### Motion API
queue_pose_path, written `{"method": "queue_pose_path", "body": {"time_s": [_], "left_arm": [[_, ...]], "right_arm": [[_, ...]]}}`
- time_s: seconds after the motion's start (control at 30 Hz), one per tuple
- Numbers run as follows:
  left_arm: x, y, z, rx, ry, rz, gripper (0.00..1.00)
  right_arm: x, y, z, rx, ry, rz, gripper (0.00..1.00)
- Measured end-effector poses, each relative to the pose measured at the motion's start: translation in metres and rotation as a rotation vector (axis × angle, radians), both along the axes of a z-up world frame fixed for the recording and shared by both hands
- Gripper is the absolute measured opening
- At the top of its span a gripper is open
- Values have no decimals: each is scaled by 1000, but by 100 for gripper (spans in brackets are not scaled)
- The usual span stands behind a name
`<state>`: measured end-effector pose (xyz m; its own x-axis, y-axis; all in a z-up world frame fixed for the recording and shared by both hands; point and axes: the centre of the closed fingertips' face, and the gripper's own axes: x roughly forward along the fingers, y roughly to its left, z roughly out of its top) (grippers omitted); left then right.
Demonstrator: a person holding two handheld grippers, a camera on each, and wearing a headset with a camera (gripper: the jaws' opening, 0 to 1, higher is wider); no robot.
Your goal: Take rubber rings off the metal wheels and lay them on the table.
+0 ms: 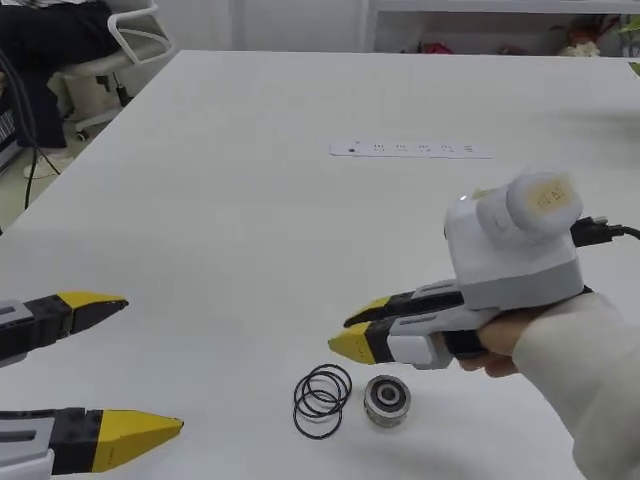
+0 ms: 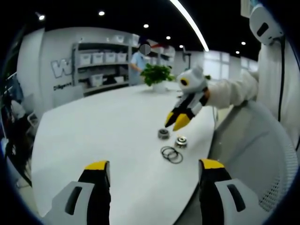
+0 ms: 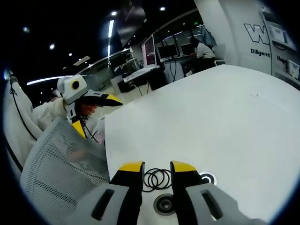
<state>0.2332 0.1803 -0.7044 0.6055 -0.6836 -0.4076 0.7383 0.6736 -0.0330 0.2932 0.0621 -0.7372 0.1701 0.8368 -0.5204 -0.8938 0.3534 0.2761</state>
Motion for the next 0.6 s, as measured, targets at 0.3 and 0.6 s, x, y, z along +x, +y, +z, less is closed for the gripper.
{"method": "queue_pose_path", "body": {"time_s": [0.3,0.6], "left_arm": [[2,-3,-1,4,7,-16,81],[7,-7,2,3,5,-34,82]], "right_arm": [[5,-12,25,16,-66,7,45],[4,-27,50,11,-132,-2,53]]}}
